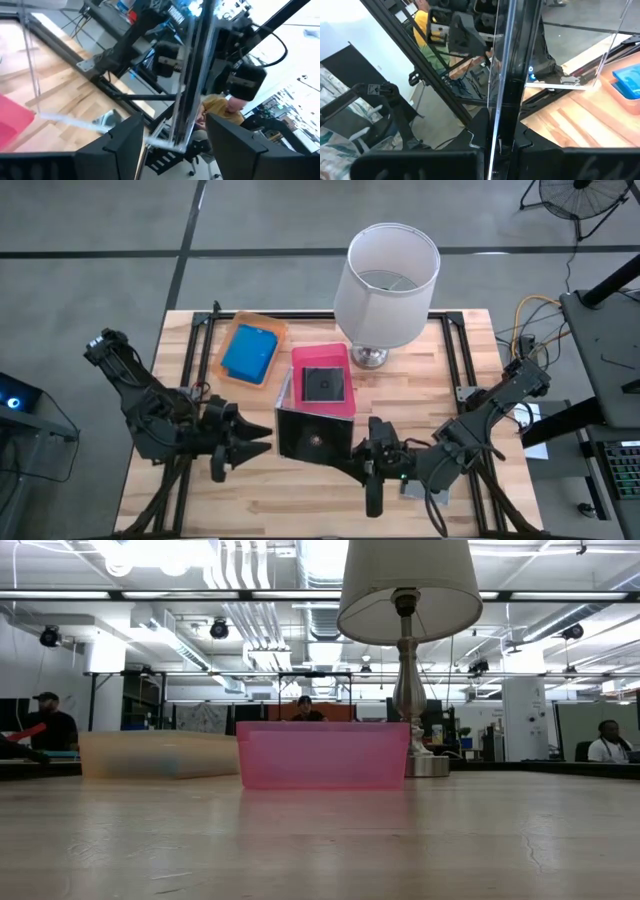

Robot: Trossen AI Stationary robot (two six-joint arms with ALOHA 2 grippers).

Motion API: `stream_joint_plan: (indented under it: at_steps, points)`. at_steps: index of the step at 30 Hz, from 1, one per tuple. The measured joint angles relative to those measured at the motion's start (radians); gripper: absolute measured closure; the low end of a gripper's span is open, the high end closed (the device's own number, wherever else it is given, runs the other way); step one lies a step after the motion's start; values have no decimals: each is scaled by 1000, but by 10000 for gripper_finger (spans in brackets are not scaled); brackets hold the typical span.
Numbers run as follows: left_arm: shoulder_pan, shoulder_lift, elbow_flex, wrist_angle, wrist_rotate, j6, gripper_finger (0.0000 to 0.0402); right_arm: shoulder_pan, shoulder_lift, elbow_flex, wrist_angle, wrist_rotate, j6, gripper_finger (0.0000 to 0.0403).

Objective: Pick & place jewel cases by type
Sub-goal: Put the left black cd case into the pink bin

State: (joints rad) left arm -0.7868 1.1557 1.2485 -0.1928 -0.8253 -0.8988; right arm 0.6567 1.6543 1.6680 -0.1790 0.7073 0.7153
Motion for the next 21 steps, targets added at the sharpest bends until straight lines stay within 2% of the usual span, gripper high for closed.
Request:
stream_joint_plan:
  at_steps: [10,21]
  points:
    - [2,22,37,8,-2,47,203,0,0,0,1,-12,22,390]
    - [23,83,37,117,32,49,203,-3,0,0,1,-31,43,390]
